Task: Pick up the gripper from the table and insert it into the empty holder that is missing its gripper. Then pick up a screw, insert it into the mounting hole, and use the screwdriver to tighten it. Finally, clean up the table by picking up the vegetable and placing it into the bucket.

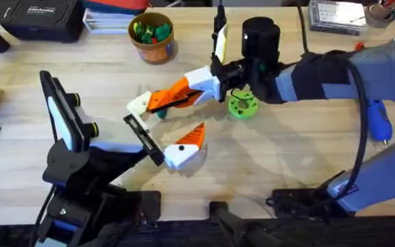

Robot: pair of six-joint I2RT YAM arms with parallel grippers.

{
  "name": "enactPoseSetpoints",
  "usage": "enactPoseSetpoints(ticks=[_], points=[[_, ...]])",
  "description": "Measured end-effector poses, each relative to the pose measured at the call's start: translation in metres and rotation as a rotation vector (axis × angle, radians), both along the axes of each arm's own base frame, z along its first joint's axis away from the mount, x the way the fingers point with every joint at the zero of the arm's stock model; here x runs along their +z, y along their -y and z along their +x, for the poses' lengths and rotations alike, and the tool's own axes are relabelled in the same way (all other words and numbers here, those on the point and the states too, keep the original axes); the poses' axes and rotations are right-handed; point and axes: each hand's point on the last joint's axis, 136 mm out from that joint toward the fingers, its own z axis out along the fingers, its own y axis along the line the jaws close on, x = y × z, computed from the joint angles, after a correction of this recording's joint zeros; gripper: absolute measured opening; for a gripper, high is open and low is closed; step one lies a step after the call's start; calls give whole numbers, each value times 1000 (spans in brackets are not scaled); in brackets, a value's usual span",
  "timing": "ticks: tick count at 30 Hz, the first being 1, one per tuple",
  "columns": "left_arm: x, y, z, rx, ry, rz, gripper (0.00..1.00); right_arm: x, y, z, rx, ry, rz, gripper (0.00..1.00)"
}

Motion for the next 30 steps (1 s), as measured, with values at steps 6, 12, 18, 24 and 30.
enactPoseSetpoints(ticks=[6, 12, 18, 24, 30], points=[[0, -1, 1, 10, 0, 1, 989, 1, -3, -2, 6, 15, 7, 9], [0, -1, 1, 8, 1, 1, 988, 3, -2, -3, 14, 18, 12, 9], [0, -1, 1, 9, 1, 1, 989, 2, -2, 0, -6, -16, -3, 9], [0, -1, 1, 7, 0, 1, 989, 1, -3, 6, -37, -48, -20, 8], [0, -1, 1, 8, 5, 3, 989, 5, -5, 10, -62, -28, -9, 8]])
